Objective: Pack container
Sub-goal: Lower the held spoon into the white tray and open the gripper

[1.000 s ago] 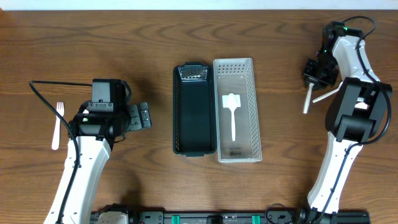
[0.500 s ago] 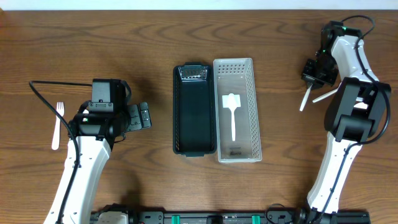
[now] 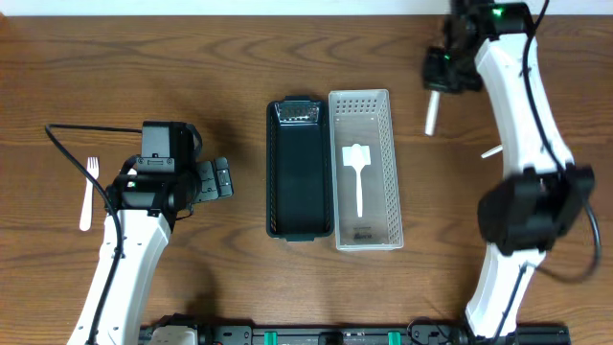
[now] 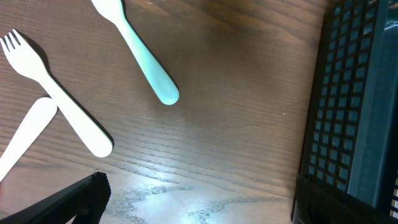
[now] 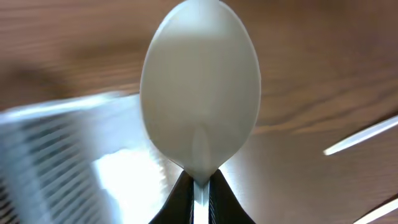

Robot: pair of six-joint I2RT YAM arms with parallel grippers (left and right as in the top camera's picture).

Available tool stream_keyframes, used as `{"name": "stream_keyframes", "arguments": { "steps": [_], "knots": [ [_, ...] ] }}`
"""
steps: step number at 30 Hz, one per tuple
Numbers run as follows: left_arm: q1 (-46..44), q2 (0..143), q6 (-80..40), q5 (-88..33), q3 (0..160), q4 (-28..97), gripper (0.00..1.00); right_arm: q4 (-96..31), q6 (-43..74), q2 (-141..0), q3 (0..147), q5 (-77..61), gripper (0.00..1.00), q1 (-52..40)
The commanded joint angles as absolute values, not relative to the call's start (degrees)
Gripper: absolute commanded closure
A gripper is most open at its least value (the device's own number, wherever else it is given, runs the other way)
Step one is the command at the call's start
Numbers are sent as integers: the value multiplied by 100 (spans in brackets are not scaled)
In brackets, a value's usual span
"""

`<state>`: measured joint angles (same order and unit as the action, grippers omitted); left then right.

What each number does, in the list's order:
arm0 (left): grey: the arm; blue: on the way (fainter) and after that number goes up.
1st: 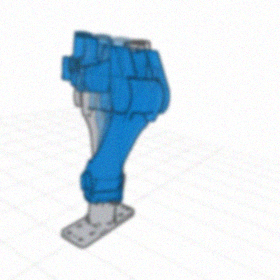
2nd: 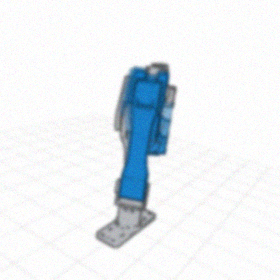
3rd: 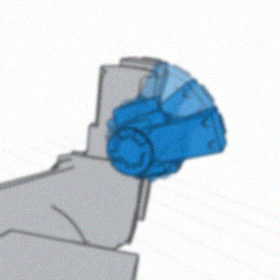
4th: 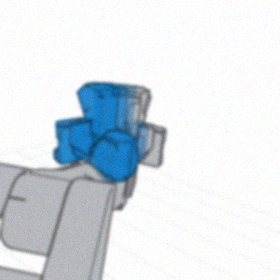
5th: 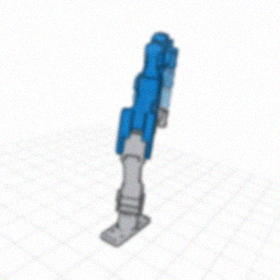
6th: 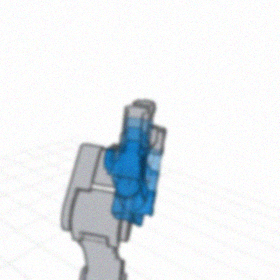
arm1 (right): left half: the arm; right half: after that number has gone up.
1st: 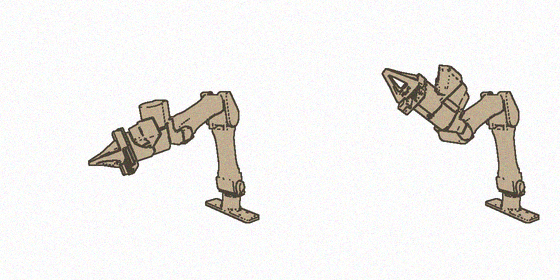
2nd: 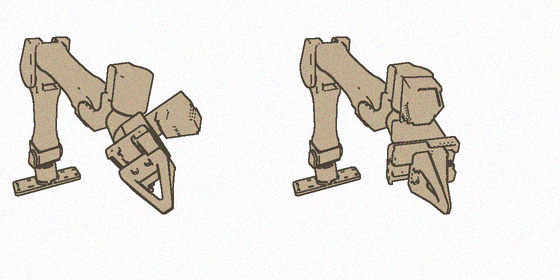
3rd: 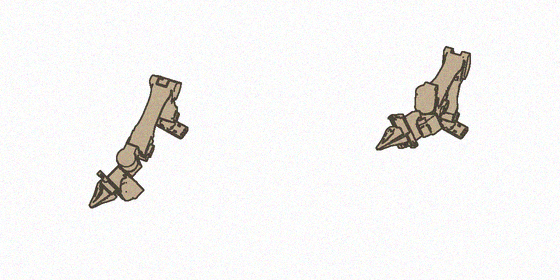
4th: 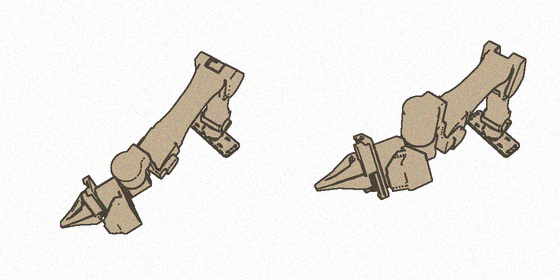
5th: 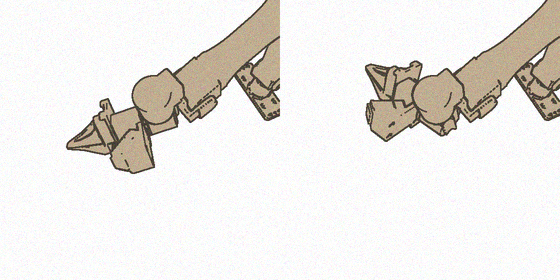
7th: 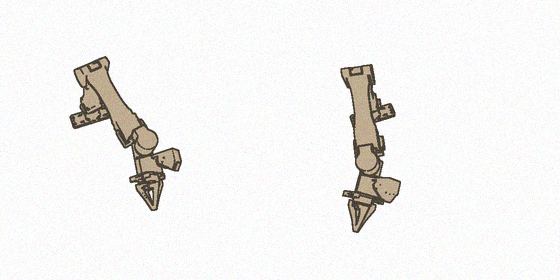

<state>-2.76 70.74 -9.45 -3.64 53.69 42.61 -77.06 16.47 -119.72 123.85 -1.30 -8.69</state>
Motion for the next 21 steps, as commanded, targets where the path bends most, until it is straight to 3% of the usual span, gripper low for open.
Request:
{"name": "stream_keyframes", "arguments": {
  "steps": [1, 9, 21],
  "knots": [
    [-292, 7072, -1020, -298, 5446, 4265, 2, -7896, 1667, -11764, 12429, -261, 99, -1459],
    [-292, 7072, -1020, -298, 5446, 4265, 2, -7679, 2167, -11786, 11690, 78, 99, -2598],
    [-292, 7072, -1020, -298, 5446, 4305, 2, -6248, 2707, -11789, 9443, 108, 99, -2814]
  ]
}}
